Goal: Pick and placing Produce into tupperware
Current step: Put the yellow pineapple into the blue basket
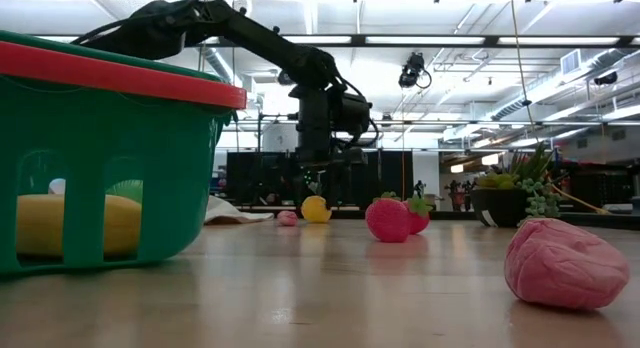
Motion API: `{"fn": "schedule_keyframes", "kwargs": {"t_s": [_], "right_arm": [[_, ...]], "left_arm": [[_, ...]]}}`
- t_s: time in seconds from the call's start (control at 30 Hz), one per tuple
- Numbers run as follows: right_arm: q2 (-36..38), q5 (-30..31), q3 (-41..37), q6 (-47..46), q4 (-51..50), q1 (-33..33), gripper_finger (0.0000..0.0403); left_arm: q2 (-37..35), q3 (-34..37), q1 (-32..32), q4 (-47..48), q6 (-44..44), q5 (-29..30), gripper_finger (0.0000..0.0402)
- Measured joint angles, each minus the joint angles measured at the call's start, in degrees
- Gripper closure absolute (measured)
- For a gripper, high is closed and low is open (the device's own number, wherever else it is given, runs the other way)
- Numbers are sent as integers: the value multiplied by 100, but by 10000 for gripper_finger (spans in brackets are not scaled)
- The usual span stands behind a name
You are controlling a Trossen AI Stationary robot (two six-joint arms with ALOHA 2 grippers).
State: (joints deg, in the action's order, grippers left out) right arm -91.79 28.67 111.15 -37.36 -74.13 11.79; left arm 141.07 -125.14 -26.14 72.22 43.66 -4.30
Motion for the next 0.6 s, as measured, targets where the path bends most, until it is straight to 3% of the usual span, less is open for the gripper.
{"fn": "schedule_keyframes", "kwargs": {"t_s": [0.6], "right_arm": [[0,2,0,0,4,-4,225]], "left_arm": [[37,2,-16,-264,-420,-2,158]]}}
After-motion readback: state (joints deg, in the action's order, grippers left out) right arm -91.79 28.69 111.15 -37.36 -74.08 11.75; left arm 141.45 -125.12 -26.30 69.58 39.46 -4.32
